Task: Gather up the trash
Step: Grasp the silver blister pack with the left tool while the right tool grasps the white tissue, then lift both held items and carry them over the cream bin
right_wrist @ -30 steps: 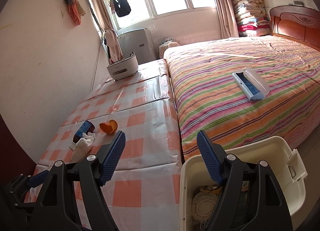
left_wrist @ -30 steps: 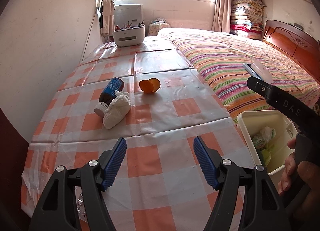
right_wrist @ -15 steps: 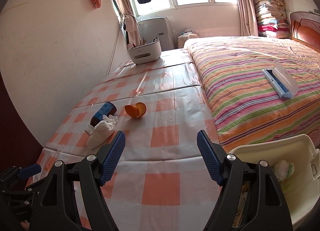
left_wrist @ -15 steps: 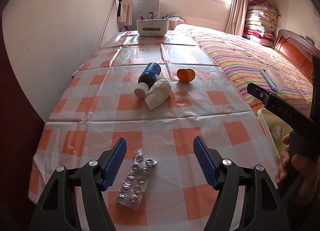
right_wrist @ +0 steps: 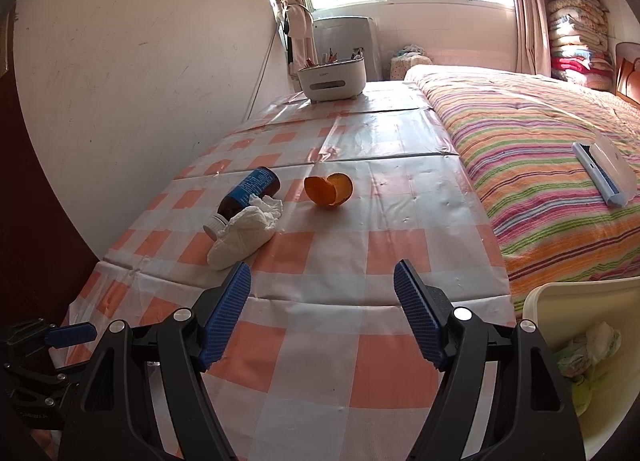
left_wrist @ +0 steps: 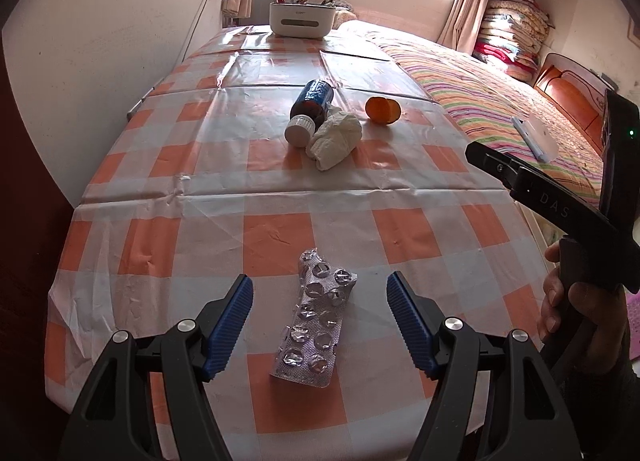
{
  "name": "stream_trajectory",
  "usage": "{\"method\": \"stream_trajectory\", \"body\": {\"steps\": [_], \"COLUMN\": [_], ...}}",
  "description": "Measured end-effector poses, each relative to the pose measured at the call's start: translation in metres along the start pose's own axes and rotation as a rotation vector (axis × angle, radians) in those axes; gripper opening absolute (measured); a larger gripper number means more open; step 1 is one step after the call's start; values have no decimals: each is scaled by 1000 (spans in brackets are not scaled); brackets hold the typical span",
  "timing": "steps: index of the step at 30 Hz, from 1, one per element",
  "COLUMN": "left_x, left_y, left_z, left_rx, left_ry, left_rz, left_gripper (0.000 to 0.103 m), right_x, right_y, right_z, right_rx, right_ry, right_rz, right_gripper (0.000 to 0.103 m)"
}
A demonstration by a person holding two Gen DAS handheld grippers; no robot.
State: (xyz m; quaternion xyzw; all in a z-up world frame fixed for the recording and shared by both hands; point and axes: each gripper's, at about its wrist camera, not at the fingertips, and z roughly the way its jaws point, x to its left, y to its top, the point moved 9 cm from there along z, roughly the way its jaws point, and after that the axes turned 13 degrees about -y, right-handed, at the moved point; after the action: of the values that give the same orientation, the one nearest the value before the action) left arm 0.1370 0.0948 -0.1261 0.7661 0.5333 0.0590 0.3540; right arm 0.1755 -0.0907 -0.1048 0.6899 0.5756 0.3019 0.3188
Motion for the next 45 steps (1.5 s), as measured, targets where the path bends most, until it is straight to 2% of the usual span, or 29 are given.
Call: {"method": "stream_trajectory", "body": {"steps": [7,9,11,14,17,23,30,31,33,34,36,39,45], "left_x": [4,5,6,9,11,18,18,18,18,19,19,20,18], "left_y": [-14,-16,-19,-18,-17,-11,-2,-1,-1,-1,-1,-1,7], "left_z": [23,26,32,34,34,30,21,21,22,22,23,21,19], "left_rx": [76,85,110,106,103,62,17,16,17,16,16,8,-19], "left_ry": [7,8,5,21,9,19,24,23,24,22,17,19,25], "left_rz": [16,15,8,11,-3,-26,-30,-29,-31,-35,-41,-49,-46], "left_gripper": [67,63,41,32,32,31,31,31,31,31,31,31,31], "right_x": [19,25,34,48,66,98,111,112,115,116,113,110,102], "right_y": [-4,-3,0,7,13,14,7,9,8,8,7,8,6], "right_z": [12,17,22,31,44,84,123,123,124,124,123,120,100], "right_rx": [29,34,40,42,55,156,261,254,259,253,251,251,219], "right_ry": [15,20,28,42,72,124,129,129,126,120,112,129,130], "right_rz": [-32,-50,-67,-110,-145,-165,-166,-169,-197,-209,-208,-191,-184], "right_gripper": [73,73,73,73,73,73,73,72,60,59,42,34,32]}}
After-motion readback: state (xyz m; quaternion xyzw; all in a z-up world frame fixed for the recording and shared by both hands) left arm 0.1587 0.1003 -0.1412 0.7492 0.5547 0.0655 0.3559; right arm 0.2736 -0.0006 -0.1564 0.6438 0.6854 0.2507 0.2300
